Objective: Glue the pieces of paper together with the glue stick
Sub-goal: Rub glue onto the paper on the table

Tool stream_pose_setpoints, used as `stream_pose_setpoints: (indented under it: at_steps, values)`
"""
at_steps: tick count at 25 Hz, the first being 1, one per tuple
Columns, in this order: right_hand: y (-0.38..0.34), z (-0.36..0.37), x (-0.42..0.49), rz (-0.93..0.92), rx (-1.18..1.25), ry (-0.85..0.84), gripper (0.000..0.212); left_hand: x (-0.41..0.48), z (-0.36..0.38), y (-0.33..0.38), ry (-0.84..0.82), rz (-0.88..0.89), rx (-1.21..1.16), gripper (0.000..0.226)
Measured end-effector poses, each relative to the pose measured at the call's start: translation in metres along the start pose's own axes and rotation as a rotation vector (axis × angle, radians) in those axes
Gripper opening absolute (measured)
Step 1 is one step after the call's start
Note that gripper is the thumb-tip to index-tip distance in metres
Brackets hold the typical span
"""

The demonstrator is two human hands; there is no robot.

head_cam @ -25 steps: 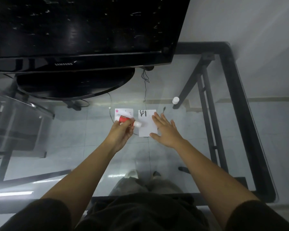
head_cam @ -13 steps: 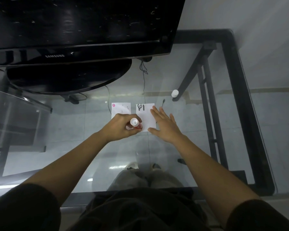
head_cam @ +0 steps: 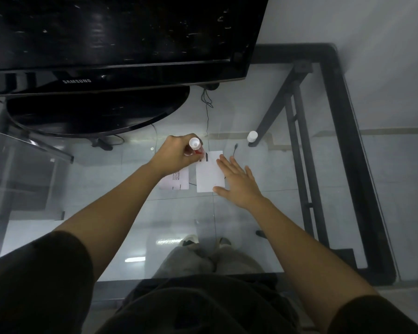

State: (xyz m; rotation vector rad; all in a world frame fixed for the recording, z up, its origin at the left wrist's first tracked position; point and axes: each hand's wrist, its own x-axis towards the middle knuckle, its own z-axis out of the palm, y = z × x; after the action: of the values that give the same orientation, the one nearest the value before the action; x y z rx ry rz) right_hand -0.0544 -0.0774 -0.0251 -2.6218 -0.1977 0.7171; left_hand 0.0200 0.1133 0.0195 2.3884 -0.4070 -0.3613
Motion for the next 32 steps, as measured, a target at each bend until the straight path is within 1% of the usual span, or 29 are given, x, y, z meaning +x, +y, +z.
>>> stream_pose_setpoints:
  at_steps: [2, 4, 6, 11, 14, 18, 22, 27, 32]
  values:
    - [0.002, -0.001, -0.001, -0.010, -0.027, 0.022, 0.075, -0.016, 0.003, 0.003, 0.000, -0.013, -0.086, 0.022]
    - [0.004, -0.005, -0.001, -0.029, -0.061, 0.022, 0.072, -0.035, 0.010, 0.003, -0.055, 0.010, -0.132, 0.023]
    - [0.006, -0.010, -0.001, -0.047, -0.102, 0.000, 0.069, -0.050, 0.018, 0.001, -0.111, 0.032, -0.131, 0.025]
    - [0.006, -0.015, -0.001, -0.063, -0.179, -0.025, 0.073, -0.048, 0.022, 0.003, -0.198, 0.054, -0.060, 0.024]
    - [0.006, -0.017, 0.000, -0.053, -0.174, -0.027, 0.075, -0.023, 0.014, 0.003, -0.170, 0.053, -0.033, 0.024]
    - [0.006, -0.016, 0.000, -0.051, -0.159, -0.018, 0.075, 0.008, 0.005, 0.001, -0.078, 0.002, 0.020, 0.026]
    - [0.010, -0.016, -0.003, -0.059, -0.140, 0.007, 0.076, 0.002, 0.006, 0.006, -0.018, -0.045, -0.029, 0.023]
    - [0.016, -0.017, -0.003, -0.101, -0.191, -0.020, 0.068, -0.043, 0.022, 0.009, -0.131, 0.031, -0.114, 0.024]
    - [0.019, -0.019, -0.003, -0.117, -0.205, -0.044, 0.070, -0.050, 0.032, 0.008, -0.190, 0.042, -0.079, 0.024]
